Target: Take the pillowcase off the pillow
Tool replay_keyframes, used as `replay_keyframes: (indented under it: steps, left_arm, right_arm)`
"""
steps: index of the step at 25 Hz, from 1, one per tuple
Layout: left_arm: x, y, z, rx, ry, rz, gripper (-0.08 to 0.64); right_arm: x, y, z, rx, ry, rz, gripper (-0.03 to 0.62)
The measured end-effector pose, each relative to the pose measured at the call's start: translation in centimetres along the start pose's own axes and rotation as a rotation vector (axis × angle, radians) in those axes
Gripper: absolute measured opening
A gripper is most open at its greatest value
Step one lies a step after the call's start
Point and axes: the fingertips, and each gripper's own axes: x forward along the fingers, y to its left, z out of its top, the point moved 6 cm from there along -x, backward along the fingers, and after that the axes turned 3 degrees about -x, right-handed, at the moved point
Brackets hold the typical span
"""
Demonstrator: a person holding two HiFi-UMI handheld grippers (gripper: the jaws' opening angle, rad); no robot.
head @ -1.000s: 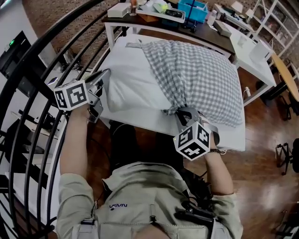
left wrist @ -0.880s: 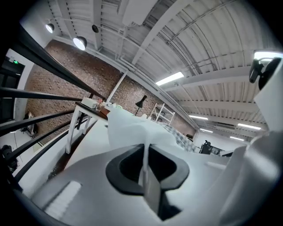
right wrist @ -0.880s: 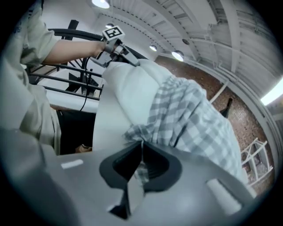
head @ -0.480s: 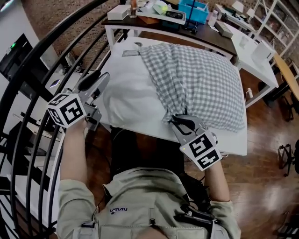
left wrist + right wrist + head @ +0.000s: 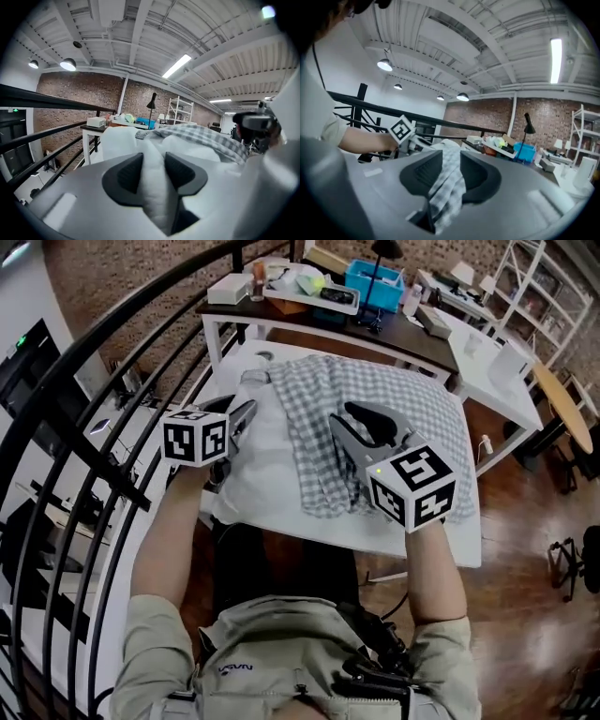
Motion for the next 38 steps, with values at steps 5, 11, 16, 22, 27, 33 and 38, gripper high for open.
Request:
replay_keyframes:
  steps: [5,11,16,22,27,33,38]
  left_arm:
    - [-1.6,-2.3,-1.9,0.104,-0.095,-0.004,0.051]
    - [-3.5,-4.0,-2.3,0.192,-0.185,0.039,0.038]
    - [-6.0,-4.2,-0.9,0.218,-0.334,0.057,0.031]
    - [-9.0,-3.6,1.3,0.149,-0.459,0.003,0.029]
    - [-9.1,-2.1,1.3,0.095,-0.457,-0.003,0.026]
    - [-5.2,0.5,-2.1,0.013,-0.324,0.044,0.031]
    - [-5.2,-1.0,-0.8,0.131,-0.283,0.064,0.158]
  right_arm:
    - [6.1,-3.1,3.1,-0.052,0.067,-0.026,0.164]
    - [14.0,-4.4,0.0,-0.136,0.348,-0.070,0.189]
    - [14.6,-6.8,-1.1,-0.337,0.412,-0.240,0.009]
    - [10.5,-15.6,-1.8,-0.297,0.450,-0.500,0.009]
    - [6.6,-20.5,-5.5,-0.140,0.486,-0.609,0.009]
    - [7.1,-19.4,-9.4,-0.128,0.527,-0.546,0.009]
    - [5.8,-17.7,-7.8,-0.120,0.396,-0.499,0.060]
